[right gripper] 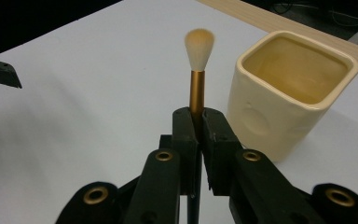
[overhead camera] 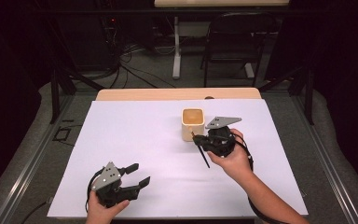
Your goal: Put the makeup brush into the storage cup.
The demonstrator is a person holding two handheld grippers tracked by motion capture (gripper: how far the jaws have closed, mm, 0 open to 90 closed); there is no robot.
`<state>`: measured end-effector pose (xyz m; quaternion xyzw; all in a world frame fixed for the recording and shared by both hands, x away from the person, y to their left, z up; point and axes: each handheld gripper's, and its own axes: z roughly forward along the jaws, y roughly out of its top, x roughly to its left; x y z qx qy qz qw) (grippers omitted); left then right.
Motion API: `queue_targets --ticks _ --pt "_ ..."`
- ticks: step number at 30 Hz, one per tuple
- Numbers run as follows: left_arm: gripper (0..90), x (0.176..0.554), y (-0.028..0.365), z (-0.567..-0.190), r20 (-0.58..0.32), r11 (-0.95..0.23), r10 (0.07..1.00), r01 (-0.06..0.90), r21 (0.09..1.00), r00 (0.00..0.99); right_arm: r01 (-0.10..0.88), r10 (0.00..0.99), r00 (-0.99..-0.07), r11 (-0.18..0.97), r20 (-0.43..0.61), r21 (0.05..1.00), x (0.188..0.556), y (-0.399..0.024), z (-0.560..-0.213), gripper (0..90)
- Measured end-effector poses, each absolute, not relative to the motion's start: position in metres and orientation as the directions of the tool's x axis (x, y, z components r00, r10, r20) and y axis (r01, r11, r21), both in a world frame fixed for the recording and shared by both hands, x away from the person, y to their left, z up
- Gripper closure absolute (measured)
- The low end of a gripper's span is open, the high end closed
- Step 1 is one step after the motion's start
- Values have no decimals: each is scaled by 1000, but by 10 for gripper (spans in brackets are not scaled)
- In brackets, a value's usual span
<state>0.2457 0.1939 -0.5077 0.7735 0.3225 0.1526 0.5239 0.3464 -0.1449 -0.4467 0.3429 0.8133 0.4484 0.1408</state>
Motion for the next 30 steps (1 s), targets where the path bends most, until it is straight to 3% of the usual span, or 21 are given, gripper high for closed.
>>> queue_targets --ticks 5,12,30 --pt "357 248 193 -504 -89 -248 662 329 911 744 426 684 -723 324 103 845 345 -146 -452 840" --pt "364 258 186 -491 -137 -197 661 347 917 738 415 673 -726 264 142 871 343 -145 -454 840" --pt "372 285 156 -466 -165 -171 636 347 922 754 351 654 -742 195 145 916 336 -137 -441 841"
